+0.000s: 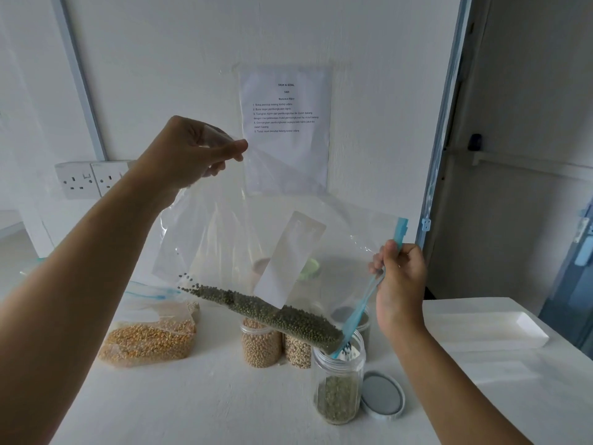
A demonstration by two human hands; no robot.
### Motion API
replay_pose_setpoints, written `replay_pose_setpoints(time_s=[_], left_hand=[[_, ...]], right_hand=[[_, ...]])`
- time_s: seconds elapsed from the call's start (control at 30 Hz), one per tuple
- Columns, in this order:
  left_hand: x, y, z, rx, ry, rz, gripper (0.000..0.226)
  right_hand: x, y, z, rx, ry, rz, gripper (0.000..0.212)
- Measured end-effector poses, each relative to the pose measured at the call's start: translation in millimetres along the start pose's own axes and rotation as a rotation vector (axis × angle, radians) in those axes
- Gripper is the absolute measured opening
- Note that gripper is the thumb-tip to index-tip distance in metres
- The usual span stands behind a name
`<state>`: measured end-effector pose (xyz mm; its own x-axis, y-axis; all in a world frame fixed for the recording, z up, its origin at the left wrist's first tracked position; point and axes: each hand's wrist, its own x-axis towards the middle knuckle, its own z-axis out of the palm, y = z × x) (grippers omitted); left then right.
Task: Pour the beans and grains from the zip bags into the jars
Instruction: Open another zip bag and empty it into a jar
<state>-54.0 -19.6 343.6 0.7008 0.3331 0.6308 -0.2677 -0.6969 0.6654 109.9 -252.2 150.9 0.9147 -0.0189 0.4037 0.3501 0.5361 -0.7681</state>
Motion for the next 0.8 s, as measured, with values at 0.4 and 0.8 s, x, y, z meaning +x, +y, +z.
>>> replay_pose_setpoints(time_s=[0.4,0.8], left_hand=[[2,0,16,0.031,0.002,0.026,0.029],[3,-5,15,0.060,0.015,-0.032,0.032]], right_hand=[[-3,10,-3,-0.079,0.027,-0.068,0.025],[-3,11,-4,-0.091,0.029,-0.063,0.025]])
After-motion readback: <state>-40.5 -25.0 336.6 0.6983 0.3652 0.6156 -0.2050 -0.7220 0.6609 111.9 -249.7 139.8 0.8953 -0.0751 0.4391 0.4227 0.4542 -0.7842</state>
